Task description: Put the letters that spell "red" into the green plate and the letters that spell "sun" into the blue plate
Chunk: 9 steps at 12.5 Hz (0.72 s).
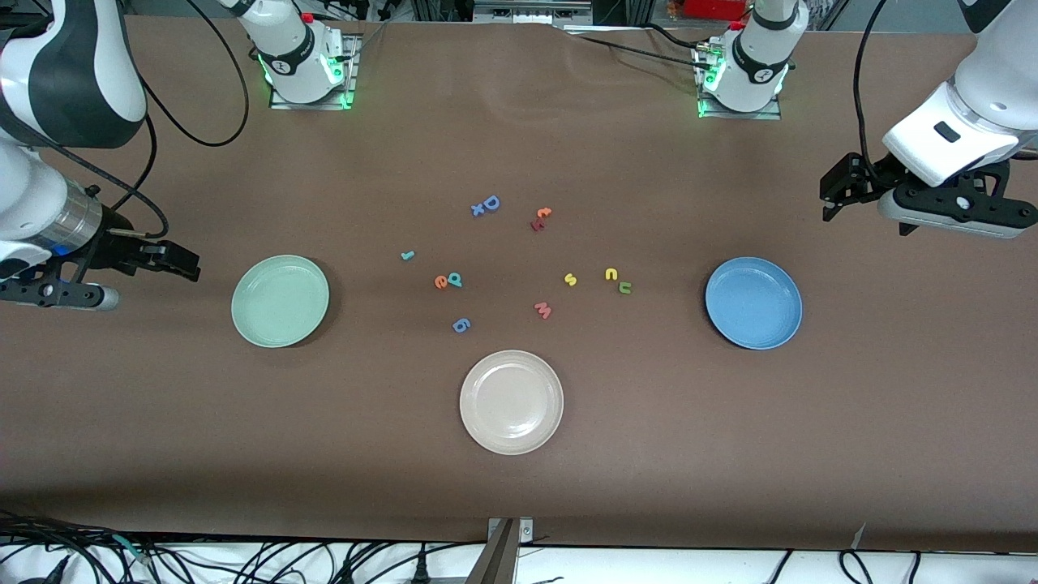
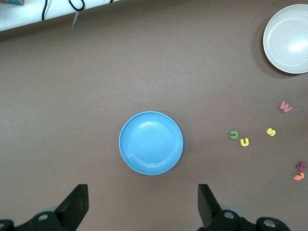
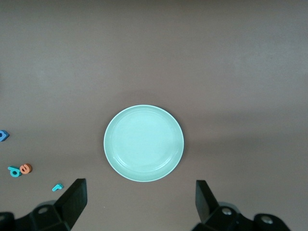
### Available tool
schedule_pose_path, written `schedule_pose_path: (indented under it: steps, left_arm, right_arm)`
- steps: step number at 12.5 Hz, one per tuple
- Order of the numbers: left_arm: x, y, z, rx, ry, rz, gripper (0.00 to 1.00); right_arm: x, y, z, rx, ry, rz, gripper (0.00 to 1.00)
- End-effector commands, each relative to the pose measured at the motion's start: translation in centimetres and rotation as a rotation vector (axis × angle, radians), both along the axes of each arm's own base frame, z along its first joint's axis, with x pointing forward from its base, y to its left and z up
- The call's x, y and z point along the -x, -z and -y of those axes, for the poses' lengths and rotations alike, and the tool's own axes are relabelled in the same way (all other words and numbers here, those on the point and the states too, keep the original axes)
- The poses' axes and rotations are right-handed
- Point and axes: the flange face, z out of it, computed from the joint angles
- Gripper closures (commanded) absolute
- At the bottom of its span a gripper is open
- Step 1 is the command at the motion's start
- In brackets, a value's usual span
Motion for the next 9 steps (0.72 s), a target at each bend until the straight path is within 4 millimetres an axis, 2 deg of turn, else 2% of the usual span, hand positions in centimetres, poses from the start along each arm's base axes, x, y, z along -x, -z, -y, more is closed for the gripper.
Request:
schedule_pose_path:
  steps: [1, 4, 6, 9]
  left_arm:
    - [-0.2, -0.6, -0.4, -0.026, 0.006, 0.001, 0.00]
    - [0.2, -1.2, -0.6, -0.026, -0.008, 0.010, 0.00]
    - [0.0, -1.2, -1.8, -0.017, -0.032, 0.009, 0.00]
    - [0.7, -0.7, -2.0, -0.023, -0.042, -0.052, 0.00]
  right_arm:
    - [0.0, -0.6, 0.0, -0.047, 0.019, 0.011, 0.00]
    - [0.0, -0.6, -0.2, -0.056, 0.024, 0.012, 0.00]
    - [-0.1, -0.5, -0.5, -0.056, 0.020, 0.012, 0.00]
    - [-0.1, -0.4, -0.1, -0.056, 0.017, 0.008, 0.00]
